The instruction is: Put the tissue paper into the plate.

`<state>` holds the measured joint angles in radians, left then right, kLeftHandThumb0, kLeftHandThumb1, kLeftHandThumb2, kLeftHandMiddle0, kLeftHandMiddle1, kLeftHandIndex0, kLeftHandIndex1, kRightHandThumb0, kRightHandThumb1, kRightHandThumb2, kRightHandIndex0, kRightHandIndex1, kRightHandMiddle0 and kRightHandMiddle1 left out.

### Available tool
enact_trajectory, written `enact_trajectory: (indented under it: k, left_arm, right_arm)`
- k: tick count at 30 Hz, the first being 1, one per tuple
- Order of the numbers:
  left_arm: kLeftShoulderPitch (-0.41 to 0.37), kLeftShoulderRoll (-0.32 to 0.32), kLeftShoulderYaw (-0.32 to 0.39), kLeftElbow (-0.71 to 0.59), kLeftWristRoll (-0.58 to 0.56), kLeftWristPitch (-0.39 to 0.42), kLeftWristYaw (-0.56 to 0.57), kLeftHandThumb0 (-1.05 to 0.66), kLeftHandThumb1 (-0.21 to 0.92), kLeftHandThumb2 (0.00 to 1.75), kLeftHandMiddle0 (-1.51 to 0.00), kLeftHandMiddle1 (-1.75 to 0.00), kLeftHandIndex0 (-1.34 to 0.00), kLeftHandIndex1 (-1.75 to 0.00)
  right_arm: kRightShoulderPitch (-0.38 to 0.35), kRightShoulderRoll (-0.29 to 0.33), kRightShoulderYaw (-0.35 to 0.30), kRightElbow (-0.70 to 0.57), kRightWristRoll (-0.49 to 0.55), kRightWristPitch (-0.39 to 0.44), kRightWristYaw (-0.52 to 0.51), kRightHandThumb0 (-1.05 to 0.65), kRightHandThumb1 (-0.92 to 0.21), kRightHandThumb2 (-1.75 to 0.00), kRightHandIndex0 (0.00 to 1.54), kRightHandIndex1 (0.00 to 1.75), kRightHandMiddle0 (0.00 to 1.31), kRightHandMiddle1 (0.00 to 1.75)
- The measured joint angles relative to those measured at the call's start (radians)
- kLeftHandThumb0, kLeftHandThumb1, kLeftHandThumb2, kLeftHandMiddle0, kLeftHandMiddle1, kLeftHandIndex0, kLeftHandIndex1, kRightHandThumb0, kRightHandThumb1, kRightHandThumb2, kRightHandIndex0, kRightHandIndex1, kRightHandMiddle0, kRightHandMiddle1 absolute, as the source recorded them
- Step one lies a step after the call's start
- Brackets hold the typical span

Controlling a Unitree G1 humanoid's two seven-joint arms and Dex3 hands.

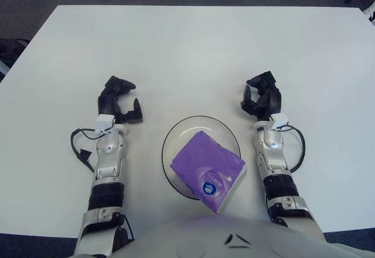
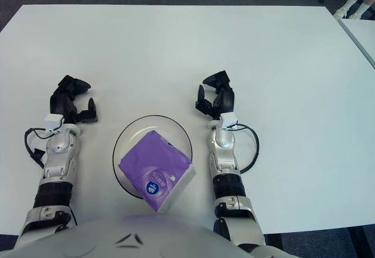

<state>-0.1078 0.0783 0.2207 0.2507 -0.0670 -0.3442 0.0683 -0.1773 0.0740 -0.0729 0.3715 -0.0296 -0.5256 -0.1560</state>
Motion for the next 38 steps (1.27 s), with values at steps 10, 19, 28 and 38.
enact_trajectory:
  k: [10,19,28,38]
  left_arm:
    - [-0.021,-0.004,0.013,0.093,-0.09,-0.053,-0.087,-0.01,-0.08,1.75,-0.93,-1.75,-0.72,-1.65]
    - [-0.045,0.001,0.026,0.152,-0.122,-0.059,-0.134,-0.01,-0.07,1.75,-0.92,-1.75,-0.69,-1.69]
    - [-0.047,0.0,0.024,0.163,-0.117,-0.059,-0.135,-0.01,-0.06,1.75,-0.91,-1.75,-0.67,-1.72]
    - [-0.054,0.001,0.02,0.182,-0.083,-0.062,-0.117,-0.01,0.03,1.65,-0.81,-1.75,-0.61,-1.74]
  right_arm:
    - [0.0,0.004,0.004,0.003,-0.003,-0.001,-0.001,-0.4,-0.59,-0.98,0.63,1.5,0.4,1.75]
    - [-0.001,0.005,0.008,0.009,-0.006,-0.008,-0.009,-0.4,-0.59,-0.98,0.64,1.49,0.4,1.75]
    - [-0.003,0.007,0.018,0.015,-0.012,-0.015,-0.018,-0.4,-0.61,-0.95,0.64,1.48,0.39,1.75]
    - [-0.009,0.007,0.024,0.024,-0.02,-0.018,-0.04,-0.39,-0.65,-0.9,0.62,1.46,0.36,1.75]
